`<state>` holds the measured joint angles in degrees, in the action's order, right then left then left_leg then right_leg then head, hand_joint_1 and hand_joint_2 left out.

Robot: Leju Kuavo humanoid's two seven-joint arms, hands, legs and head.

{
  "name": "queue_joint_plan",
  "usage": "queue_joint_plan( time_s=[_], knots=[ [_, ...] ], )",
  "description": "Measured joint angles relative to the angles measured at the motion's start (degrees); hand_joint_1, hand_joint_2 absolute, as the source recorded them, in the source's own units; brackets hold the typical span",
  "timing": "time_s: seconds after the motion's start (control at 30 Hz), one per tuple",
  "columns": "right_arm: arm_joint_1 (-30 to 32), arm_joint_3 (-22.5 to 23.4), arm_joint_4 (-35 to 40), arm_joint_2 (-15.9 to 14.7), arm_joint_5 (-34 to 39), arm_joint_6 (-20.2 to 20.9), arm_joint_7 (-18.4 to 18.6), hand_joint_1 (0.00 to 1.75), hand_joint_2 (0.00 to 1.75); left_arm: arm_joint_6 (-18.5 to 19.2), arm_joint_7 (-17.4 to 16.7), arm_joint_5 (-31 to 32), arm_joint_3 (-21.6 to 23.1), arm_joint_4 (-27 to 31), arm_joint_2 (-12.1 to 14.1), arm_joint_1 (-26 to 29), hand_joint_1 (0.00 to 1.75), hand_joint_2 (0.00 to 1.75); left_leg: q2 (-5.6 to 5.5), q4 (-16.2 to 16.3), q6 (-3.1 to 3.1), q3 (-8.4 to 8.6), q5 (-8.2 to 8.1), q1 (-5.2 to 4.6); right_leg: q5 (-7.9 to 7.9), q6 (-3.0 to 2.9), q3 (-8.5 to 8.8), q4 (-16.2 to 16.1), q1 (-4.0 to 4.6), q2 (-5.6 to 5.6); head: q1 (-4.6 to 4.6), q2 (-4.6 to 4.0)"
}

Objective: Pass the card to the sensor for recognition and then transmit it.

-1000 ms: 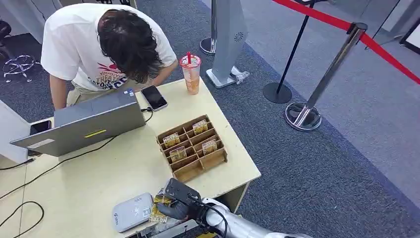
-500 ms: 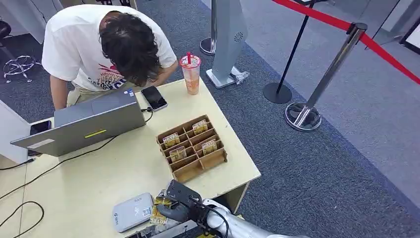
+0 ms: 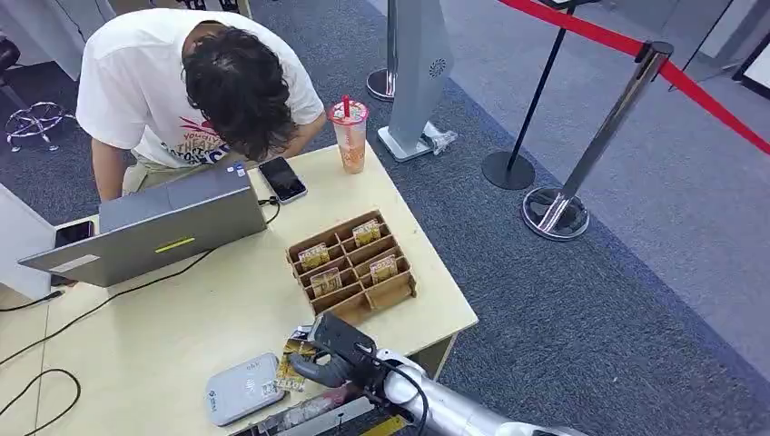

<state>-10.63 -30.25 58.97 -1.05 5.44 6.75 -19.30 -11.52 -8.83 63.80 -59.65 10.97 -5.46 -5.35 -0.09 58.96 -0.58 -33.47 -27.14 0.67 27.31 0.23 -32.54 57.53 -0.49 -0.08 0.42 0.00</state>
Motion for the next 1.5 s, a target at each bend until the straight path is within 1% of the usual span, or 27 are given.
queue_joint_plan(
  time_s=[0.17,0.4,0.57,0.8,0.97,1.13,1.5],
  knots=[
    [-1.39,0.31,0.39,-0.09,0.94,0.22,-0.28,1.75,1.75,0.00,-0.50,0.04,0.00,0.00,-0.02,-0.04,0.00,1.75,0.00,0.00,-0.01,0.00,0.01,0.00,-0.01,0.00,0.00,0.00,0.00,0.00,0.00,0.00],
    [-4.63,0.28,-0.94,0.15,1.79,0.42,-0.61,1.75,1.75,0.00,-0.55,0.59,0.00,0.00,0.00,-0.18,0.00,1.75,0.00,0.00,-0.03,0.00,0.03,0.00,-0.04,0.00,0.00,0.00,0.00,0.00,-0.02,0.00],
    [-8.15,0.28,-4.86,2.12,1.97,0.57,-0.85,1.75,1.75,-0.17,-0.55,0.83,0.00,0.00,-0.20,-0.86,0.00,1.75,0.00,0.00,-0.07,0.00,0.09,0.02,-0.08,-0.03,-0.01,0.01,0.00,0.01,-0.02,0.00],
    [-11.53,0.24,-9.58,4.66,2.69,2.43,-0.66,1.75,1.75,-0.20,-0.55,0.83,0.00,0.00,-0.20,-1.04,0.00,1.75,0.00,0.00,-0.08,0.00,0.11,0.03,-0.10,-0.04,-0.01,0.03,0.01,0.01,0.00,0.00],
    [-12.83,-0.09,-11.67,5.75,2.88,3.34,-0.09,1.75,1.75,-0.15,-0.55,0.98,0.00,0.00,-0.17,-1.05,0.00,1.75,0.00,0.00,-0.08,0.00,0.11,0.03,-0.10,-0.04,-0.01,0.03,0.01,0.01,0.00,0.00],
    [-13.52,-1.53,-13.62,6.43,2.62,3.89,0.09,1.75,1.75,-0.15,-0.55,0.96,0.00,0.00,-0.17,-1.04,0.00,1.75,0.01,0.00,-0.09,0.03,0.11,0.04,-0.12,-0.06,-0.01,0.03,0.01,0.02,-0.02,0.00],
    [-13.37,-3.72,-15.93,6.80,2.38,4.33,-0.63,1.75,1.75,-0.15,-0.48,0.96,0.00,0.00,-0.17,-0.85,0.00,1.75,0.02,0.00,-0.07,0.08,0.18,0.05,-0.15,-0.08,0.04,0.03,0.02,0.03,-0.02,0.00]
  ],
)
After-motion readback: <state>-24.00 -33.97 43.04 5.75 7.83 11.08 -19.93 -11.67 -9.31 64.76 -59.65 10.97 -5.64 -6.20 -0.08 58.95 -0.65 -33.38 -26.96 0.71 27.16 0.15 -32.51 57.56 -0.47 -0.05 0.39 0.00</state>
